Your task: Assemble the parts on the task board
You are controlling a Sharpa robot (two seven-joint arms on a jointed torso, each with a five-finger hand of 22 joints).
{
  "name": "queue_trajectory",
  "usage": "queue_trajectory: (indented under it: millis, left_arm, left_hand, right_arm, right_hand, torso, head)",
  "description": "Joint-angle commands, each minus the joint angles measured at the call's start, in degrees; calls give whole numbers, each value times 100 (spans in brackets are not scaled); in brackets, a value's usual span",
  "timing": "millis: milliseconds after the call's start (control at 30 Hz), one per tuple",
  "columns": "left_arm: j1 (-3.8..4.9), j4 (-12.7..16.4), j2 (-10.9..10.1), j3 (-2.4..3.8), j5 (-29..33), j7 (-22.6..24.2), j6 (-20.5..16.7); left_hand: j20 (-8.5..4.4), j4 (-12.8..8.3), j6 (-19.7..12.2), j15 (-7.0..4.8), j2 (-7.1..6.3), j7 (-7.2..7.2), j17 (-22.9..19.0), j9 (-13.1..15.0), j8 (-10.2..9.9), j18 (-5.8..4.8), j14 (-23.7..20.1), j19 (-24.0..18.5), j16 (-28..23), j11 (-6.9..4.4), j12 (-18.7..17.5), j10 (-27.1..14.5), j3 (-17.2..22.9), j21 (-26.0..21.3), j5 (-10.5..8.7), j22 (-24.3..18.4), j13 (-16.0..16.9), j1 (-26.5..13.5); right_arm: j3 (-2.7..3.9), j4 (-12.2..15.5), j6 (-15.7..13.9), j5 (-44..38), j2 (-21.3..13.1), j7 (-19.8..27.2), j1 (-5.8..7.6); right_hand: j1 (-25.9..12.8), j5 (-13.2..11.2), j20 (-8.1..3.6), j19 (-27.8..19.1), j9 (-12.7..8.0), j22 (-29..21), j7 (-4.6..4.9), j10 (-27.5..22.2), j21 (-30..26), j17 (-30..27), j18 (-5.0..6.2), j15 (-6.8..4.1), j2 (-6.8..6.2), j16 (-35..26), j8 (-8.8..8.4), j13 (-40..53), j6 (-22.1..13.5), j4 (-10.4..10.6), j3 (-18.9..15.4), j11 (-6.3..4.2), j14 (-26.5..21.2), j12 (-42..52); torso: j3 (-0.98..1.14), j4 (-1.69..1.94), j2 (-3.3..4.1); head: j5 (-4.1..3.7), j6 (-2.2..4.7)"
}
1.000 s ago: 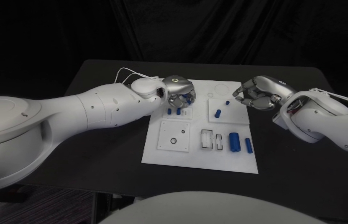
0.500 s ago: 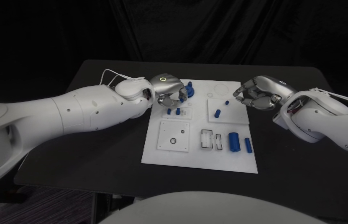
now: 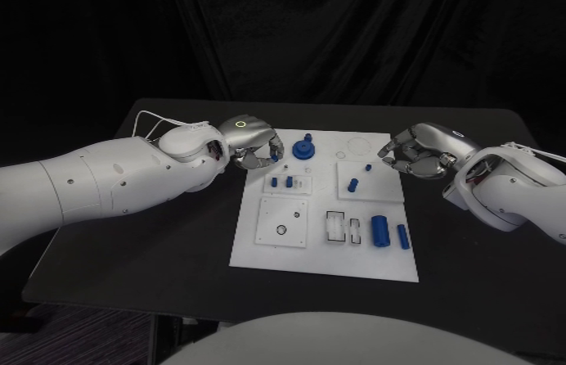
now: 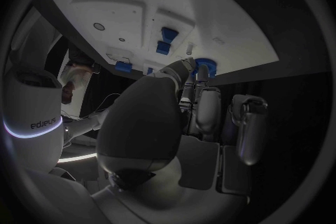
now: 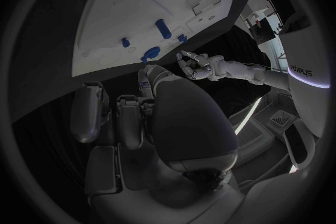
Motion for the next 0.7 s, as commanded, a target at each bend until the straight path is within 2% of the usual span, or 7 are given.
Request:
queue_trajectory:
  millis: [33, 133, 233, 367, 500, 700]
  left_arm:
    - [0, -27, 20, 1, -23, -106, 213]
    - [-7, -61, 44, 0, -23, -131, 268]
    - [-13, -91, 72, -1, -23, -143, 296]
    - [-20, -121, 109, -1, -23, -147, 319]
    - [-35, -158, 147, -1, -23, -140, 323]
    - [-55, -225, 214, -1, -23, -124, 304]
  left_hand:
    - [-21, 1, 7, 12, -3, 7, -13, 11, -24, -36, -42, 592, -37, 4, -36, 45, -21, 17, -41, 1509, -9, -41]
    - [-20, 2, 12, 13, 0, 10, -16, 12, -23, -36, -43, 592, -39, 7, -42, 59, -22, 17, -50, 1509, -14, -43]
    - [-19, 4, 17, 14, -3, 15, -31, 13, -24, -36, -48, 592, -48, 11, -50, 71, -26, 17, -60, 1509, -20, -48]
    - [-18, 6, 15, 16, -6, 18, -45, 13, -27, -36, -52, 592, -55, 15, -58, 77, -30, 17, -69, 1509, -26, -54]
    - [-17, 7, 14, 16, -6, 18, -48, 12, -28, -36, -54, 592, -56, 16, -60, 78, -31, 17, -70, 1509, -27, -54]
    - [-15, 8, 14, 17, 0, 19, -63, 12, -30, -36, -59, 592, -64, 16, -66, 82, -28, 17, -73, 1509, -31, -53]
  right_arm:
    - [4, -12, 51, -5, -5, -108, -25]
    - [4, -18, 61, -5, -4, -107, -34]
    - [4, -19, 69, -5, -6, -108, -40]
    - [5, -16, 76, -5, -16, -112, -44]
    - [5, -12, 81, -5, -23, -115, -46]
    - [5, -5, 86, -5, -26, -115, -47]
  right_hand:
    - [16, 39, -10, -10, -2, 918, -3, 414, -37, 1034, 77, 27, -29, -20, -18, 1305, 22, -9, 30, 23, 476, -37]
    - [13, 40, -10, -15, -3, 915, -2, 412, -49, 1031, 79, 27, -27, -24, -19, 1304, 21, -8, 32, 24, 475, -38]
    - [13, 40, -10, -15, -3, 915, -2, 412, -49, 1031, 79, 27, -27, -24, -19, 1304, 21, -8, 32, 24, 475, -38]
    - [12, 40, -10, -18, -3, 912, -2, 410, -58, 1024, 81, 27, -26, -31, -20, 1300, 21, -7, 34, 24, 473, -41]
    - [12, 40, -10, -18, -3, 912, -2, 410, -58, 1024, 81, 27, -26, -31, -20, 1300, 21, -7, 34, 24, 473, -41]
    - [12, 40, -10, -18, -3, 912, -2, 410, -58, 1024, 81, 27, -26, -31, -20, 1300, 21, -7, 34, 24, 473, -41]
  torso:
    - [0, 0, 2]
    - [-3, 3, 5]
    - [-16, 4, 17]
    - [-7, -6, 10]
    - [-15, 8, 10]
    - [-8, -7, 9]
  head:
    - [25, -1]
    - [22, -1]
    - [26, -1]
    - [32, -1]
    - [3, -1]
    - [9, -1]
